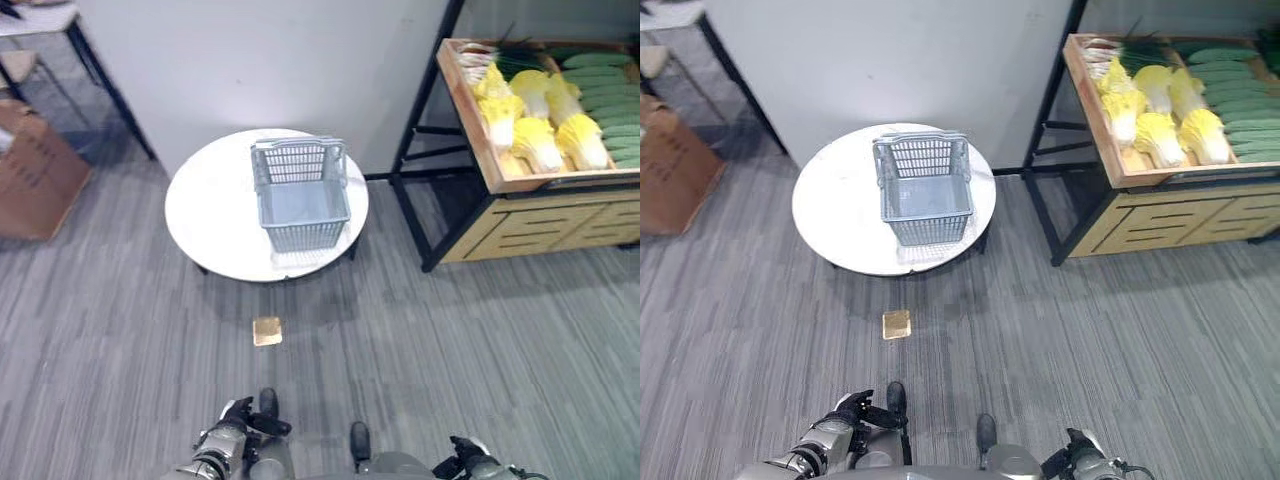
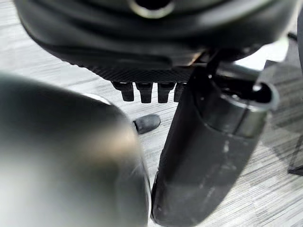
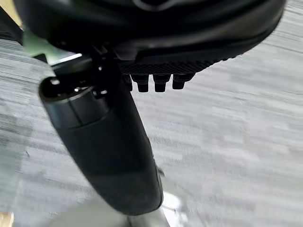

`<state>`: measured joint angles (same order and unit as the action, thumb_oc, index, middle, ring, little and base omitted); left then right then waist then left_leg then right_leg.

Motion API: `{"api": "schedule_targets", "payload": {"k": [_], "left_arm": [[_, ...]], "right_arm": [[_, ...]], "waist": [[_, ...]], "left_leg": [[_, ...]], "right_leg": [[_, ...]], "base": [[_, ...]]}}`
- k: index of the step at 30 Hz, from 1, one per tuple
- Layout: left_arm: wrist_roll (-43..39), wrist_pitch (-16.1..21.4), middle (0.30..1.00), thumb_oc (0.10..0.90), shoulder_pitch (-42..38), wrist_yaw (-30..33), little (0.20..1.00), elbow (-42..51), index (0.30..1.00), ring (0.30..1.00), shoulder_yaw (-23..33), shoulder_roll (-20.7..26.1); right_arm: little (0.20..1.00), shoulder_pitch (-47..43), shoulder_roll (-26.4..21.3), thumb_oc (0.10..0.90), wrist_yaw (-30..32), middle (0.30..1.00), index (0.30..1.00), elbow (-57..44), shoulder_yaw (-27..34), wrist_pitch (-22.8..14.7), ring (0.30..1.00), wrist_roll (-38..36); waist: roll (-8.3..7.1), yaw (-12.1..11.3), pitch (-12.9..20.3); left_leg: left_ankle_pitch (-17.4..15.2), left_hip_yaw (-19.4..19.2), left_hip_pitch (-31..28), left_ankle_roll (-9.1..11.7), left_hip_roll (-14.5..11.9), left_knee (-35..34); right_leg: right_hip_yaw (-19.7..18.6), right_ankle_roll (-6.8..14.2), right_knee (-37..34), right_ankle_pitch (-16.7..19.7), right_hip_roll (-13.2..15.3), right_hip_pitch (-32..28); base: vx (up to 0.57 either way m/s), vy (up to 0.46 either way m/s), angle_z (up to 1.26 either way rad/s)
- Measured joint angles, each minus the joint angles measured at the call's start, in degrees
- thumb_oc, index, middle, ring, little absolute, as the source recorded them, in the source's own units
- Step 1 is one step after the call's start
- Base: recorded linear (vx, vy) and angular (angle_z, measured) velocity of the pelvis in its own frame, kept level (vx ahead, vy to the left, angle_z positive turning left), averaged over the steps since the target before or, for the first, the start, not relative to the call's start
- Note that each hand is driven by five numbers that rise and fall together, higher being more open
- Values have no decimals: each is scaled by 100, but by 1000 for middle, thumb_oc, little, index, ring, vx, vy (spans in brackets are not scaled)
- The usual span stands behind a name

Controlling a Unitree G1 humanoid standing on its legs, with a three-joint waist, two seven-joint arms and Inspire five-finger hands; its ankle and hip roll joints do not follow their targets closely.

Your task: Get the vegetables into the basket

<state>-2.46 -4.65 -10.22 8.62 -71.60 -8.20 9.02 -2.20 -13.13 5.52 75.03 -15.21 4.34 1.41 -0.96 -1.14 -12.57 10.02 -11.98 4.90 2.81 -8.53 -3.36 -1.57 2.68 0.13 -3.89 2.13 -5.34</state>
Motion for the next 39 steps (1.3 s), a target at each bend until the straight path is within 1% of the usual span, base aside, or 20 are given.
{"api": "schedule_targets", "payload": {"k": [3,6,8,9,10,11,13,14,15,16,20,21,23,25,26,27,28,32,35,39], "left_arm": [[4,-6,1000,900,78,45,1000,2,1000,1000,-24,243],[10,-27,1000,900,126,109,1000,11,1000,1000,-25,435],[15,-21,1000,900,155,106,1000,-9,1000,1000,-28,471],[22,-42,1000,900,146,96,1000,-12,1000,1000,-63,473],[19,-55,1000,900,150,76,1000,-54,1000,1000,-61,473],[21,-78,1000,900,157,76,1000,-63,1000,1000,-73,490],[31,-88,1000,900,149,75,1000,-53,1000,1000,-159,517],[32,-111,1000,900,157,31,1000,-66,1000,1000,-307,506],[29,-109,1000,900,174,27,1000,-67,1000,1000,-295,506],[23,-108,1000,900,178,33,1000,-70,1000,1000,-288,490],[37,-130,1000,900,88,106,1000,-252,1000,1000,-286,562],[41,-140,1000,900,92,107,1000,-256,1000,1000,-280,588],[44,-131,1000,900,168,107,1000,-262,1000,1000,-279,597],[60,-130,1000,900,227,112,1000,-239,1000,1000,-286,626],[72,-128,1000,900,270,115,1000,-217,1000,1000,-288,682],[71,-129,1000,900,316,121,1000,-222,1000,1000,-282,679],[74,-140,1000,900,377,156,1000,-225,1000,1000,-216,645],[116,-191,1000,900,347,247,1000,-220,1000,1000,-71,592],[137,-180,1000,900,288,260,1000,-189,1000,1000,-67,611],[135,-183,1000,900,266,253,1000,-95,1000,1000,-70,492]], "right_arm": [[1000,13,157,900,12,1000,1000,92,-1,12,1000,6],[1000,-76,143,900,33,1000,1000,96,-96,69,1000,48],[1000,-209,119,900,7,1000,1000,97,-80,106,1000,47],[1000,-209,131,900,-9,1000,1000,7,-80,103,1000,45],[1000,-375,105,900,-10,1000,1000,-46,-72,112,1000,45],[1000,-394,60,900,-7,1000,1000,-185,-73,90,1000,38],[1000,-389,77,900,-9,1000,1000,-175,-66,101,1000,29],[1000,-382,57,900,-3,1000,1000,-235,37,97,1000,26],[1000,-350,25,900,47,1000,1000,-234,50,106,1000,31],[1000,-348,-9,900,56,1000,1000,-233,62,110,1000,21],[1000,-337,11,900,46,1000,1000,-360,0,86,1000,-14],[1000,-334,67,900,41,1000,1000,-377,-3,90,1000,-16],[1000,-280,128,900,40,1000,1000,-412,-32,87,1000,-19],[1000,-228,218,900,44,1000,1000,-352,-39,64,1000,-18],[1000,-225,241,900,39,1000,1000,-330,-41,64,1000,-18],[1000,-231,259,900,32,1000,1000,-331,-40,63,1000,-17],[1000,-350,185,900,48,1000,1000,-341,-50,63,1000,-7],[1000,-559,75,900,60,1000,1000,-492,-39,53,1000,-11],[1000,-636,67,900,75,1000,1000,-628,-39,32,1000,-15],[1000,-632,-17,900,95,1000,1000,-667,-37,12,1000,-25]], "waist": [[-410,-138,182],[-479,-163,160],[-506,-188,188],[-610,-183,252],[-590,-195,241],[-575,-111,231],[-625,-85,204],[-529,-19,119],[-498,-27,98],[-481,-18,87],[-478,263,-77],[-498,299,-195],[-515,372,-239],[-600,339,-292],[-686,317,-303],[-739,291,-300],[-678,223,-336],[-534,291,-382],[-515,302,-383],[-355,275,-344]], "left_leg": [[-245,-399,-59,-224,404,129],[-365,-573,-38,-309,529,192],[-580,-600,-66,-302,522,173],[-619,-645,-65,-361,563,149],[-688,-680,-104,-368,516,99],[-695,-687,-161,-505,539,72],[-781,-635,-234,-638,702,39],[-757,-575,-443,-750,798,-161],[-787,-578,-511,-787,863,-176],[-773,-550,-533,-719,910,-171],[-818,-218,-553,-706,1049,-168],[-829,-87,-663,-715,1120,-167],[-891,104,-751,-717,1169,-169],[-949,307,-860,-648,1227,-166],[-997,385,-912,-572,1271,-165],[-1023,419,-953,-527,1300,-165],[-1134,381,-943,-355,1168,-108],[-1285,411,-1053,-117,770,23],[-1315,509,-1073,-19,615,76],[-1266,660,-1058,62,509,72]], "right_leg": [[-125,168,5,88,529,-143],[-132,367,-202,207,648,-182],[-141,423,127,214,646,38],[-181,424,306,216,675,164],[-189,655,1635,126,601,932],[-158,782,2554,183,628,1386],[-263,912,3400,455,739,1793],[36,899,4022,655,966,2195],[269,893,3699,548,1150,2259],[344,898,3138,517,1209,2273],[168,987,63,765,1010,2088],[234,927,-66,1094,922,2188],[113,900,-79,1306,804,2206],[449,670,141,1516,794,2186],[492,543,154,1874,808,2094],[492,481,94,1957,814,2021],[464,346,-255,1893,674,1827],[625,101,-502,1820,301,1491],[720,-3,-504,1744,169,1409],[858,-61,-505,1696,100,1336]], "base": [[142,136,-46],[178,165,-36],[175,222,-23],[179,291,-52],[180,357,-41],[93,222,-27],[173,151,17],[250,-3,16],[260,-73,20],[136,-55,6],[214,-98,49],[154,-42,63],[104,-44,70],[14,-84,70],[39,-105,34],[69,-97,5],[77,-84,-7],[55,-94,-2],[39,-99,14],[41,-117,17]]}}
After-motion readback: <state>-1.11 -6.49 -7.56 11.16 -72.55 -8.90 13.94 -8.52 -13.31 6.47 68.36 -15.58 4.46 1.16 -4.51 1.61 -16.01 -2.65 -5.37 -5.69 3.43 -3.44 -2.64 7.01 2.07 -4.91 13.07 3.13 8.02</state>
